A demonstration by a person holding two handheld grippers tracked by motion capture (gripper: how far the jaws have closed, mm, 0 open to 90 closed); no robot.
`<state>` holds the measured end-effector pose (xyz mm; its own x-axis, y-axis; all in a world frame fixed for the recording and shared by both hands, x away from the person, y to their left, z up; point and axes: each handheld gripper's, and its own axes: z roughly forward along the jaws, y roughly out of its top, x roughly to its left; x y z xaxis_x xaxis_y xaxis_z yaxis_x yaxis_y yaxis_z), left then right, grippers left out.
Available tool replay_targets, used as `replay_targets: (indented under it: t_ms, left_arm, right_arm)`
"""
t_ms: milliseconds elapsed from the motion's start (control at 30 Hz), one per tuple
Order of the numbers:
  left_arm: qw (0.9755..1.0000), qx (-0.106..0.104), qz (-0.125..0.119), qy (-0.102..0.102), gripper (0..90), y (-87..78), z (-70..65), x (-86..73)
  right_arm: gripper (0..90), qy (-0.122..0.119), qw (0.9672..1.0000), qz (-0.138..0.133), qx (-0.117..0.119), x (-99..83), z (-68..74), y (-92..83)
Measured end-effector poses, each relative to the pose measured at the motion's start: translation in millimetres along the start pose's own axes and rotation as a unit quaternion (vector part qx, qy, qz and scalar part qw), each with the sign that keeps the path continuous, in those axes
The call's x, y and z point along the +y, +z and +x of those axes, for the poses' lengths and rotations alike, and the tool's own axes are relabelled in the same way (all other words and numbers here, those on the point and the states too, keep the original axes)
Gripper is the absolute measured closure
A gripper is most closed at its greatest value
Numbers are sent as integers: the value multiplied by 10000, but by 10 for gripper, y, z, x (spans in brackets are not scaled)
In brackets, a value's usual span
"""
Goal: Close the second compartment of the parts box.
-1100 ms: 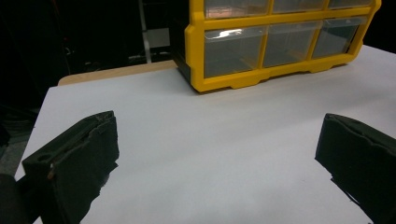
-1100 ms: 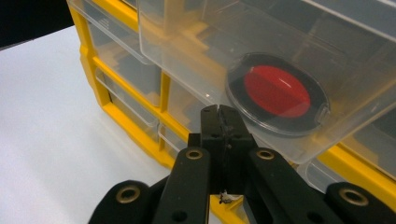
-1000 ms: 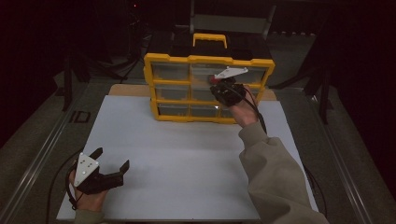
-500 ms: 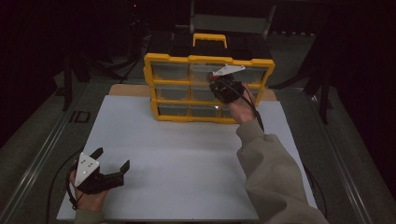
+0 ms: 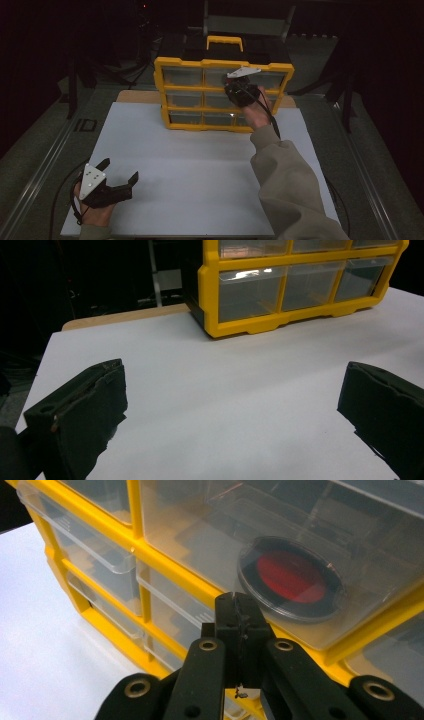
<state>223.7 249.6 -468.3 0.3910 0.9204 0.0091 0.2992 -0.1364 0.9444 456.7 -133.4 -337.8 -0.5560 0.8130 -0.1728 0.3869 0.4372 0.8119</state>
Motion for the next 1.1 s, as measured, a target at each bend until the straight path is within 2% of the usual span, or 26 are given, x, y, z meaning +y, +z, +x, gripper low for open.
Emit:
replay_targets:
  t_ms: [167, 367, 633, 1033, 1100]
  left_arm:
    - [10000, 7, 1, -1, 1, 0, 2, -1]
    - [10000, 6, -1, 1, 1, -1, 0, 0]
    - [10000, 18, 7, -2, 1, -4, 7, -1]
    - [10000, 21, 13, 4, 1, -9, 6, -2]
    - [10000, 18, 8, 0, 1, -8, 1, -1]
  right_arm:
    - [899, -56, 9999, -41, -81, 6, 15, 22]
    - [899, -35, 9999, -72, -72, 6, 19, 27]
    - [895, 50, 9998, -156, 87, -4, 24, 8]
    - [822, -328, 9991, -6, 252, -51, 133, -102]
    - [800, -307, 9990, 13, 329, -73, 147, -132]
